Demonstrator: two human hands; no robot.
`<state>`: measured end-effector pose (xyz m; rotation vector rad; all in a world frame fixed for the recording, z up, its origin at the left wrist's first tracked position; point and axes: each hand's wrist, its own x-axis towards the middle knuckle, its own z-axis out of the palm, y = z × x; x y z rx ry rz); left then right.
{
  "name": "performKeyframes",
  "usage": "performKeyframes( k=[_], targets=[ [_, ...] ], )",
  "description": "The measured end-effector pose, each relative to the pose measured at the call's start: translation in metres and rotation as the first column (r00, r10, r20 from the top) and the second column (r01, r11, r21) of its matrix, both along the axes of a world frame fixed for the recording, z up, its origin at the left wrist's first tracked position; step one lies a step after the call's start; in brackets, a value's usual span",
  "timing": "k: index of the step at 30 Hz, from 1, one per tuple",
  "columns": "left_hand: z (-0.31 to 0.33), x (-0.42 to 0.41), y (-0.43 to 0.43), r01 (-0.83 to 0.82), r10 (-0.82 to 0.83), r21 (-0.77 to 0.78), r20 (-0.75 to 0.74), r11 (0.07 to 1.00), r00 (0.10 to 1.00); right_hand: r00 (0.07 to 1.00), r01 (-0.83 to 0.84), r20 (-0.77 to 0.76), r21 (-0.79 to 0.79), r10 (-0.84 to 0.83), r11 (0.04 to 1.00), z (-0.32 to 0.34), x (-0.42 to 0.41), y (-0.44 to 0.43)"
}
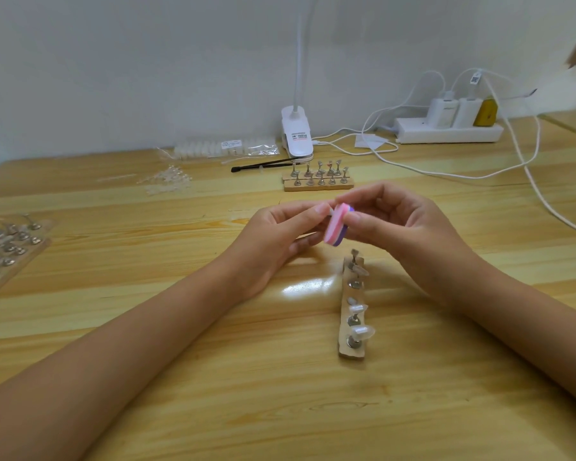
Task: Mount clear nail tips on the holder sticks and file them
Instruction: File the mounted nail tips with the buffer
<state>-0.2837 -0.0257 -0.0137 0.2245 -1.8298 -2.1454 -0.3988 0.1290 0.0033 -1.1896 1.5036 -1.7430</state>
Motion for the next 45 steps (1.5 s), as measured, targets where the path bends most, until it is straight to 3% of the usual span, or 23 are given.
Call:
performKeyframes(
  k=[3,7,11,16,20,24,28,33,38,42,45],
  targets=[
    [0.0002,-0.0008,0.0006,-0.001,0.001,-0.023,0.008,1.000,1.000,0.993,0.086,0.081,-0.043,-0.083,0.995,0.0005,-0.0039,-0.0003],
    [0.0002,-0.0006,-0.0001,-0.013,0.013,0.025,-0.007,1.000,1.000,0.999,-0.015,0.046,0.026,0.013,1.000,-0.0019,-0.0012,-0.0002],
    [-0.0001,-0.0009,-0.0011,-0.006,0.007,0.054,-0.013,0.999,1.000,0.992,0.079,0.106,-0.041,-0.074,0.996,0.0004,-0.0034,0.0000],
    [0.0002,-0.0004,-0.0013,0.004,-0.003,0.075,-0.022,0.997,1.000,0.997,-0.003,0.071,0.004,0.002,1.000,-0.0025,0.0024,-0.0017],
    [0.0005,-0.0007,-0.0015,-0.005,0.007,0.075,-0.019,0.997,1.000,0.988,0.107,0.117,-0.017,-0.105,0.994,-0.0018,-0.0025,-0.0015],
    [0.0006,-0.0008,-0.0004,-0.011,0.012,0.070,-0.018,0.997,1.000,0.998,0.000,0.065,-0.003,0.000,1.000,-0.0034,0.0015,-0.0015],
    [0.0005,-0.0008,-0.0008,-0.019,0.020,0.068,-0.020,0.997,1.000,0.989,0.095,0.119,-0.039,-0.090,0.995,-0.0005,-0.0040,-0.0015],
    [0.0013,0.0001,-0.0021,0.002,0.002,0.092,-0.035,0.996,0.999,0.999,-0.047,-0.017,0.086,0.049,0.995,-0.0014,0.0015,0.0013],
    [0.0005,-0.0005,-0.0015,-0.010,0.012,0.090,-0.022,0.996,1.000,0.986,0.149,0.076,0.000,-0.149,0.989,0.0008,-0.0039,-0.0006],
    [0.0008,0.0000,-0.0016,-0.003,0.005,0.086,-0.025,0.996,1.000,0.999,0.041,0.014,0.012,-0.041,0.999,-0.0026,0.0018,-0.0018],
    [0.0015,0.0000,-0.0023,-0.007,0.010,0.099,-0.022,0.995,1.000,0.989,0.140,0.048,-0.023,-0.139,0.990,-0.0018,-0.0014,-0.0031]
  ],
)
